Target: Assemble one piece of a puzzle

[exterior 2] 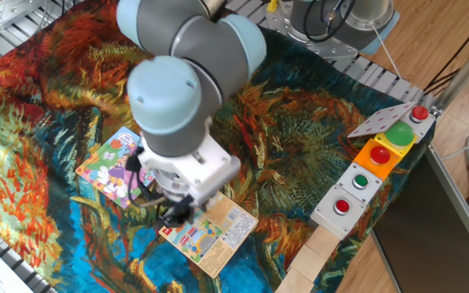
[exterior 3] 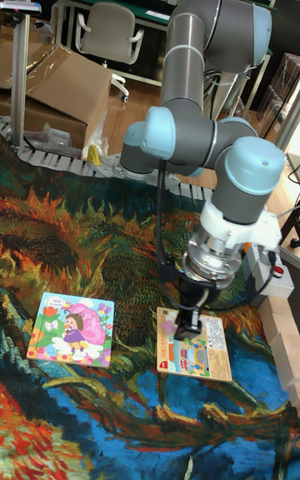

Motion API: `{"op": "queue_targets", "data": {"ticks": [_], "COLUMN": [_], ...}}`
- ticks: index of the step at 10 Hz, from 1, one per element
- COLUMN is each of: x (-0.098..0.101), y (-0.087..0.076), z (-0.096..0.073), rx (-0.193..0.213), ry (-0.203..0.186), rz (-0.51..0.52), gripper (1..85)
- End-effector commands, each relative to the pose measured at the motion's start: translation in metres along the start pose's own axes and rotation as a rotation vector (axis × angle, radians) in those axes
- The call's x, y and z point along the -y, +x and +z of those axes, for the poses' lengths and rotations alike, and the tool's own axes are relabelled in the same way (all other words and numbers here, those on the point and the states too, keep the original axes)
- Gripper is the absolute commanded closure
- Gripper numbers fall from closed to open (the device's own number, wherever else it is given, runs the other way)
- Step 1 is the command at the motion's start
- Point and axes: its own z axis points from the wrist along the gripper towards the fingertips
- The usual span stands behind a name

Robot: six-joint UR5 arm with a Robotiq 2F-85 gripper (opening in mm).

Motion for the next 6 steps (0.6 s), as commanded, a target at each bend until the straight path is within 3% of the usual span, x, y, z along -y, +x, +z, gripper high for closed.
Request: {"op": "queue_targets", "data": {"ticks": [1,3,6], "x": [-0.003,0.006,0.01], "y": [0.017,0.015,0.021], "z": [0.001,0.0,0.0], "rx": [0.016,0.025,0.002], "ry": [0.007,0.041,0.054], "rz": [-0.051,0.0,0.063], "gripper": [84.3,84.3,84.3]}}
